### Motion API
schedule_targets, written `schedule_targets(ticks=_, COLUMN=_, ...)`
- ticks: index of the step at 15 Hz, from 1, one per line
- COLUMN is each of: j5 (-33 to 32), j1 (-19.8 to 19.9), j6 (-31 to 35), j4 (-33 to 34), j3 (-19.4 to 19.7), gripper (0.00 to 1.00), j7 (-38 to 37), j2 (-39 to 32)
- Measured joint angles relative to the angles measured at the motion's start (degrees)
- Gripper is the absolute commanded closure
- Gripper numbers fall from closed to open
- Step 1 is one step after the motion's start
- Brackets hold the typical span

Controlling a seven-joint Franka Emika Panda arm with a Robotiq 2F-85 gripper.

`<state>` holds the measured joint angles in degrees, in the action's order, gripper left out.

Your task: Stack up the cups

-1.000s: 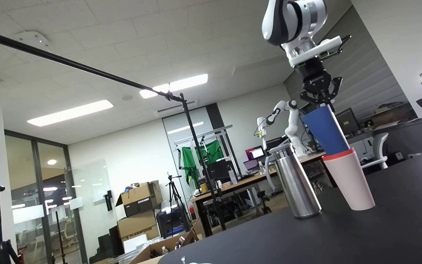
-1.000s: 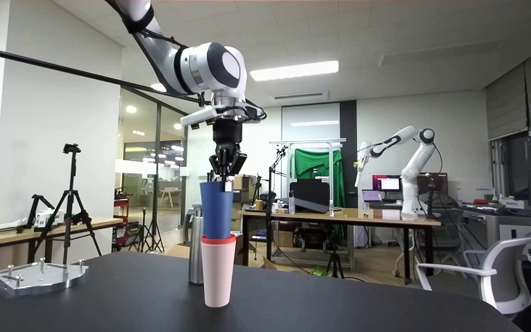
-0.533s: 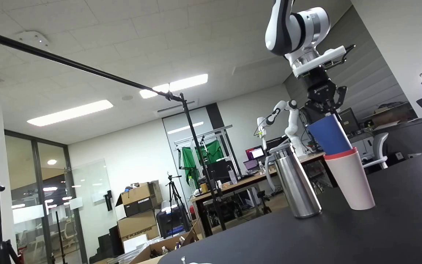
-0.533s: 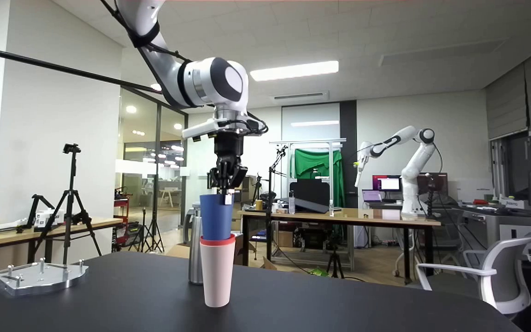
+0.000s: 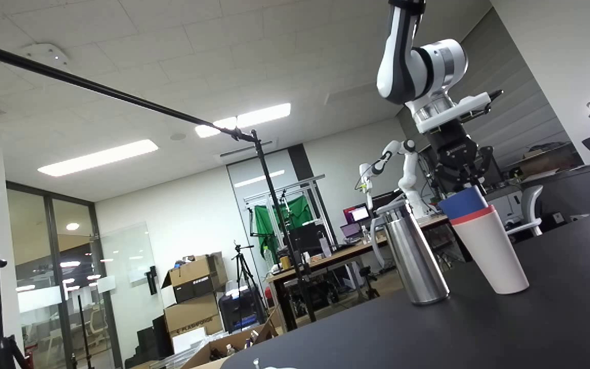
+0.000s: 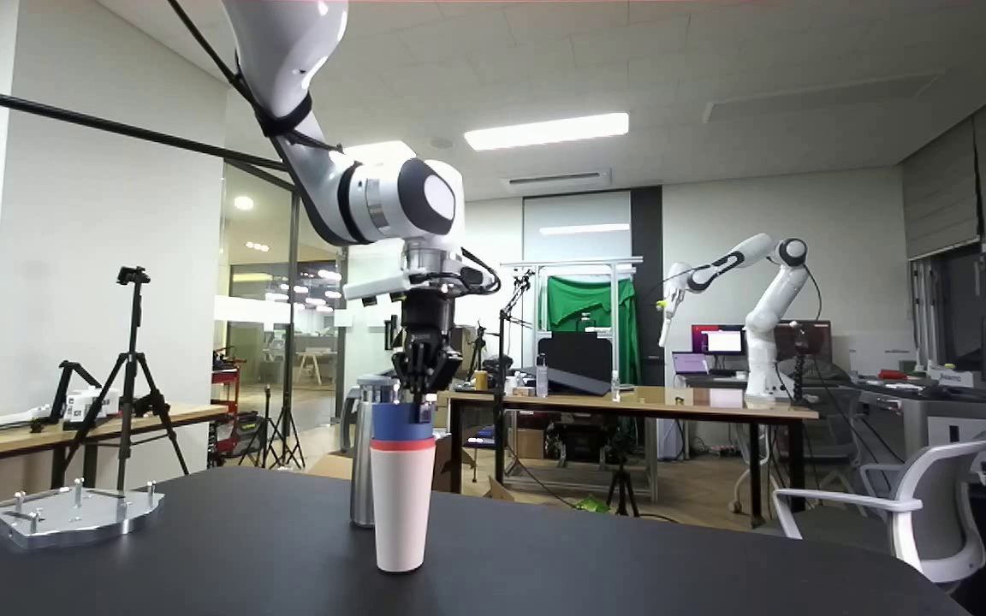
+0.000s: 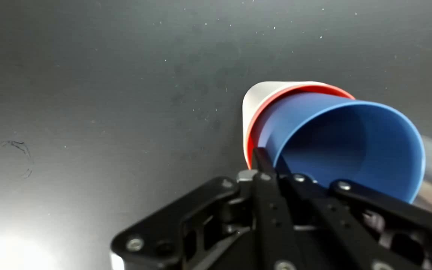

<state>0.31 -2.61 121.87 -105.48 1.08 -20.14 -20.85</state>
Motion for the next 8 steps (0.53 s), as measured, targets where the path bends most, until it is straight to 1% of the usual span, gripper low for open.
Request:
schedule_targets(ticks=3, j5=0.0, j1=-0.08, j6=0.48, j4=1.04, j3=0.0, gripper=0.99, j7=0.0, j2=-2.12)
schedule_targets(ticks=4, j5=-0.02, j1=-0.09, j6=0.52, j4=1.37, j3=0.01, gripper=0.72, j7=0.0, j2=-2.67)
schedule_targets(ticks=5, j5=0.0, j1=-0.09, j6=0.45, j4=1.75, j3=0.03, gripper=0.72, j7=0.0, j2=-2.91)
schedule_targets(ticks=8, j5=0.0, j1=-0.15, j6=0.44, j4=2.22, j3=0.03, gripper=0.53, j7=0.0, j2=-2.98)
